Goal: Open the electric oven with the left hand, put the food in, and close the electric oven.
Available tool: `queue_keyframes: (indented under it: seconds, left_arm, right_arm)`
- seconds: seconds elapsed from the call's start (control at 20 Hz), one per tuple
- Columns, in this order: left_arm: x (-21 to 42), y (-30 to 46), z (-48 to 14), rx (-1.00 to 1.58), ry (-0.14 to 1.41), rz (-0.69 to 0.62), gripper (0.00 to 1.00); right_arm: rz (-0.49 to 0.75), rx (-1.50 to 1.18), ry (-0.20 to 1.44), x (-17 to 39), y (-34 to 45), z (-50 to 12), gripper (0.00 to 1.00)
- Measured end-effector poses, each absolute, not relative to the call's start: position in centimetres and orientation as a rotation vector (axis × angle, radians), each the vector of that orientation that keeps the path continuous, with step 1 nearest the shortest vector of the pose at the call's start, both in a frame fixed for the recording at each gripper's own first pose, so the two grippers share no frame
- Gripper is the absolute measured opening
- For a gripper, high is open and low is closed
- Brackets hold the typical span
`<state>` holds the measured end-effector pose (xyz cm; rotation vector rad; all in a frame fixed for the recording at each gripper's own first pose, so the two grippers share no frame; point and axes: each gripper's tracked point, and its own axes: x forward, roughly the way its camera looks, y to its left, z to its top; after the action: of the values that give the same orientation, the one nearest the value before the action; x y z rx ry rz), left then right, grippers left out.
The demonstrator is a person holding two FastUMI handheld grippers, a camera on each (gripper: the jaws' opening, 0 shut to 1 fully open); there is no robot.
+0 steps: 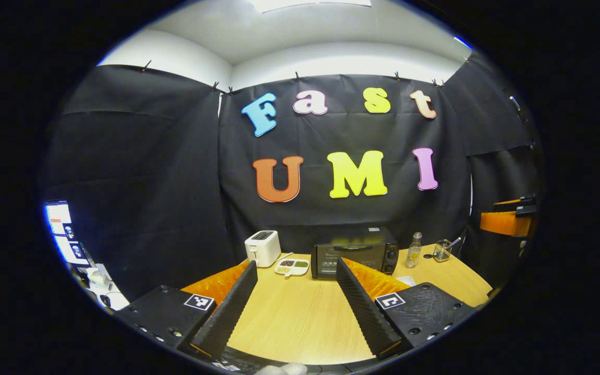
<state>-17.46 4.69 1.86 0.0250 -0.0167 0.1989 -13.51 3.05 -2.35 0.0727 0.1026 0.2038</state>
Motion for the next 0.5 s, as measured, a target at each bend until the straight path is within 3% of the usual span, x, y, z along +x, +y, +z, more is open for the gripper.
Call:
queue_keyframes:
  seconds: [0.15,0.2,0.5]
  left_arm:
    - [-19.6,4.2,3.0,0.02,-0.043,0.188,1.0]
    - [-20.1,3.8,3.1,0.013,-0.05,0.177,0.96]
    - [-21.4,4.8,4.0,-0.016,-0.082,0.162,0.96]
  right_arm:
    - [0.187,0.087,0.118,-14.7,2.5,-2.7,0.99]
    - [0.178,0.09,0.117,-14.9,2.4,-2.6,0.99]
    - [0.165,0.073,0.114,-15.3,4.1,-1.7,0.99]
